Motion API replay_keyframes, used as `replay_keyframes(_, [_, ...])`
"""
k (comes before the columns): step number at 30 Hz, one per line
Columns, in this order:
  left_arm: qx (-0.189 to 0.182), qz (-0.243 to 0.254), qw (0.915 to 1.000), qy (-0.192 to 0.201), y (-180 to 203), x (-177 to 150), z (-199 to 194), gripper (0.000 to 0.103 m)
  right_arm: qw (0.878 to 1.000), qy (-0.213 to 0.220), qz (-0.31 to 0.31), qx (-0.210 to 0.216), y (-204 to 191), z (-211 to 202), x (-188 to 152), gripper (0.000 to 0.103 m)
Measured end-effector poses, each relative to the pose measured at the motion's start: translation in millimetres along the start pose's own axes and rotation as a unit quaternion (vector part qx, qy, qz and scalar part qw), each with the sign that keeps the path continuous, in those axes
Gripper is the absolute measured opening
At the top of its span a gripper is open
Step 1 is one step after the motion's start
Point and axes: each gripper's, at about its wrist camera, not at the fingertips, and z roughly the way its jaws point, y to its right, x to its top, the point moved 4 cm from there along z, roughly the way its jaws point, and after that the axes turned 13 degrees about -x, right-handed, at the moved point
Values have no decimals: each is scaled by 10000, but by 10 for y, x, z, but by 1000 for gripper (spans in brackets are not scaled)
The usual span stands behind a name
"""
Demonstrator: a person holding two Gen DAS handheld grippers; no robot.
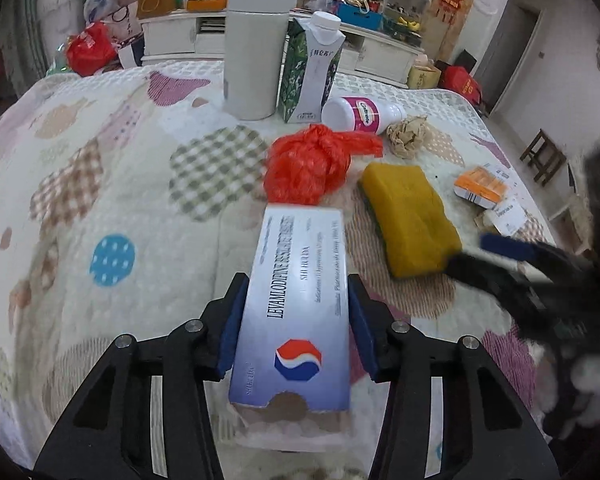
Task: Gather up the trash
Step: 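Grasp the white medicine box with the left tool while the right tool grasps the yellow sponge, then carry the medicine box and sponge over the bin and open both tools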
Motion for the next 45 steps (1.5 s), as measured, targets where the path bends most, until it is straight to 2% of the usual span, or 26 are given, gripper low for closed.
replay_keyframes(4, [-38,-98,9999,125,-27,-78,-66,46,9999,5,-41,-95,-220,171,202,86])
replay_keyframes(7, [-63,-182,9998,63,-56,-139,-22,46,9997,-187,-34,-164,-297,356,266,85])
replay_keyframes(8, [-81,-212,9997,37,-63,-157,-5,45,9995,-252,-46,-169,-296,408,265,83])
replay_keyframes(9, [-114,-246,9996,-26,-71,-187,20,45,9993,-270,-82,-234,-296,437,258,70])
replay_keyframes(10, [-132,-243,9996,-65,-72,-204,36,45,9991,-144,-169,-361,-286,399,248,62])
replay_keyframes(13, [-90,-288,9995,-98,-80,-232,79,46,9994,-162,-215,-202,-206,276,165,60])
replay_keyframes(21, [108,-220,9997,4,-22,-190,165,45,9995,56,-260,-156,124,-277,-229,60])
replay_keyframes(26, [-136,-231,9996,37,122,-267,103,44,9995,127,-234,-183,304,-523,-520,60])
replay_keyframes(33, [-406,-62,9991,98,578,-368,40,44,9993,242,-47,-265,562,-766,-767,60])
replay_keyframes(45, [-944,730,9929,31,1810,-405,227,44,9950,416,614,-671,1444,-1239,-1114,60])
